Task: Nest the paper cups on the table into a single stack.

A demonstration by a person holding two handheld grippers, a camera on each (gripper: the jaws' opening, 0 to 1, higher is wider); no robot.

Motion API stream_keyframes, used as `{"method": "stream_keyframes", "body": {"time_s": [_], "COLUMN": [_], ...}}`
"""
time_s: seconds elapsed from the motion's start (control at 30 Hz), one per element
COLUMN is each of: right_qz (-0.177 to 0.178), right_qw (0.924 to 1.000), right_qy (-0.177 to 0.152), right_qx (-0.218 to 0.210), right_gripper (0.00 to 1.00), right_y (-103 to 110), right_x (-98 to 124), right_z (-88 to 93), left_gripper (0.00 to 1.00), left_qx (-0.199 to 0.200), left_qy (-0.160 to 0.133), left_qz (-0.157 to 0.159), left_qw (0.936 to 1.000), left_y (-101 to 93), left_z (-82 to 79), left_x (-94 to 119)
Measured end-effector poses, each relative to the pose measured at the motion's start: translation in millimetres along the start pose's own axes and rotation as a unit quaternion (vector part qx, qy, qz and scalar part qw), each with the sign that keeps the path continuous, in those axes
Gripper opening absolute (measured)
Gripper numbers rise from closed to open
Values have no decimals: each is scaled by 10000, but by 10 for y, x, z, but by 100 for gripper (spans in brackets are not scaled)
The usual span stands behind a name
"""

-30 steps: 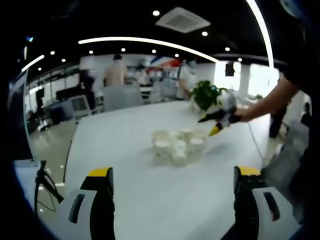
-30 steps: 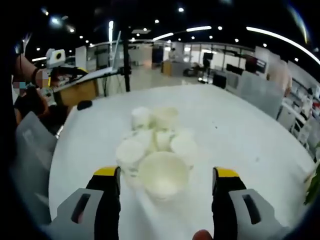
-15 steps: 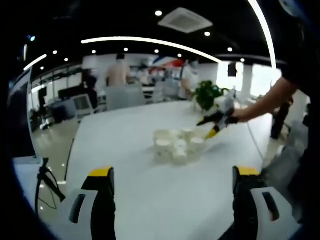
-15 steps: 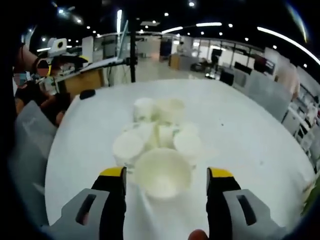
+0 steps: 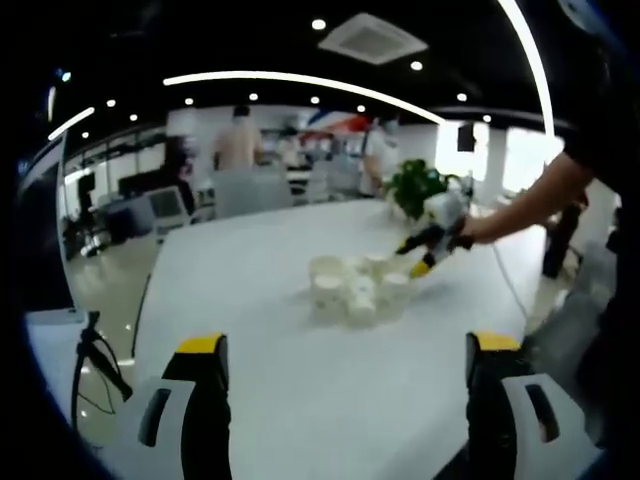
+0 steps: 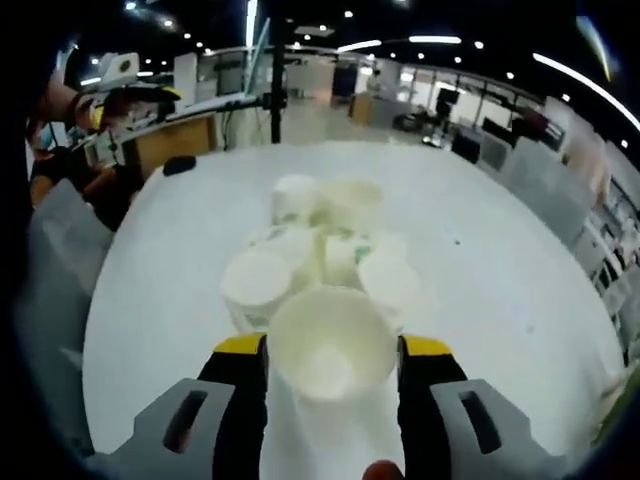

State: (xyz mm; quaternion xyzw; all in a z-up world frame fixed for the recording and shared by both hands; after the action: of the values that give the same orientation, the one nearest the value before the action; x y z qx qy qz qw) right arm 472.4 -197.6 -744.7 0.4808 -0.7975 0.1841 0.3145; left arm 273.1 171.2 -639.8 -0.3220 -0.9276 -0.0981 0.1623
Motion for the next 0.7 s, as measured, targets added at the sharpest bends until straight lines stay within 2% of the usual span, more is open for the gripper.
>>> {"method": "stream_keyframes", "body": {"time_s": [0.37,0.7], "right_qz": [71,109], "right_qw": [9999,9999], "right_qy": [86,36], "right_qx": [8,-42], "right_gripper": [46,45], "right_y": [-15,-21], "right_x": [8,60], "right_z": [13,-14], "left_gripper": [98,98], "left_qx": [68,65], "left_qy": [0,4], "left_qz": [-13,44], "left_qw": [10000,10000], "left_y": [-36,-33], "left_z": [50,63], "left_x": [33,19]}}
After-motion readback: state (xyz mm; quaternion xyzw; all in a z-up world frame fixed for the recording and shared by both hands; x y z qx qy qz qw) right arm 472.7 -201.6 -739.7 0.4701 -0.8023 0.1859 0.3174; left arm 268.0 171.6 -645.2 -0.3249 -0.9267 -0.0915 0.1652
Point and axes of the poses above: the point that each gripper's makers call its tool centre point, and the gripper's own axes: x roughly backward along the fingers, y roughly to its left, z roughly out of its underside, the point moved 7 cm from there along x, roughly backward along the fingers, and after that the axes turned 9 degrees about -x, right-handed, at the moved point
